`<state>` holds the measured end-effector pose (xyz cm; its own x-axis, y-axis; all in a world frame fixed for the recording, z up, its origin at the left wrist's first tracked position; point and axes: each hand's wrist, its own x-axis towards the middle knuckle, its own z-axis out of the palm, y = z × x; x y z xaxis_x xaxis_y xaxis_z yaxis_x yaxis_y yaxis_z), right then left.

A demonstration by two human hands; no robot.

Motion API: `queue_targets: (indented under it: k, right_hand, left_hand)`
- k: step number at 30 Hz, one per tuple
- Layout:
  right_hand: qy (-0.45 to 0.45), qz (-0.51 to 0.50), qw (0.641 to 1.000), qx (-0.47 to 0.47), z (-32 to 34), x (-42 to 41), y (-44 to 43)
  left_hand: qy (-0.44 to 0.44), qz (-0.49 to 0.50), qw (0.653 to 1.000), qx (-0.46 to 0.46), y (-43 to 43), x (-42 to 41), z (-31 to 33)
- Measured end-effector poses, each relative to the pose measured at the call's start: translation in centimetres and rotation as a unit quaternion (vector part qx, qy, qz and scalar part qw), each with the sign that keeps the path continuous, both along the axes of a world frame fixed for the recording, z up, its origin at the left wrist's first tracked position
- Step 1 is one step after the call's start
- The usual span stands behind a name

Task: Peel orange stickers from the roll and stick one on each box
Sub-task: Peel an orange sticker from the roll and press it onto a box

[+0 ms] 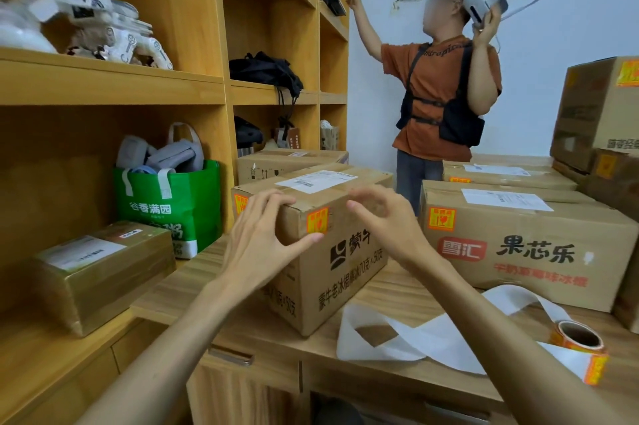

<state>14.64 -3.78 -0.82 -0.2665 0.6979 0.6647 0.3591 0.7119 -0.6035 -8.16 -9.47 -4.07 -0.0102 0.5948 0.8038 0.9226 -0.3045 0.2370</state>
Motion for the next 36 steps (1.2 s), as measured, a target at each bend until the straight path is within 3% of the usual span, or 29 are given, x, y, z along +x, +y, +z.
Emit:
queue_targets:
  k: [9, 15, 18, 23, 29, 36]
  right_hand:
    - [0.015, -0.097, 0.989, -0.108, -2.3, 3.4, 4.6]
    - [0.021, -0.075, 0.976, -0.203, -4.6, 2.1, 6.1]
    - [0.036, -0.007, 0.968, -0.25, -5.8, 1.1, 7.0]
    - [0.089, 0.101, 0.948, -0.288, -6.6, -0.8, 6.6]
    - [0.1, 0.103, 0.959, -0.243, -5.4, 0.0, 5.1]
    - [0.074, 0.083, 0.981, -0.158, 1.6, 4.1, 2.8]
  left_hand:
    - [-0.116, -0.027, 0.992, -0.044, -1.6, -5.2, -0.3]
    - [-0.307, -0.002, 0.95, -0.062, -2.1, -7.5, -2.6]
    - [-0.358, -0.015, 0.927, -0.109, -2.3, -7.8, -3.9]
    - [-0.356, -0.041, 0.91, -0.207, -2.3, -7.6, -5.2]
    - [-0.345, -0.048, 0.922, -0.17, -2.5, -8.2, -3.5]
    - [-0.305, -0.086, 0.943, -0.1, -3.3, -6.0, 3.3]
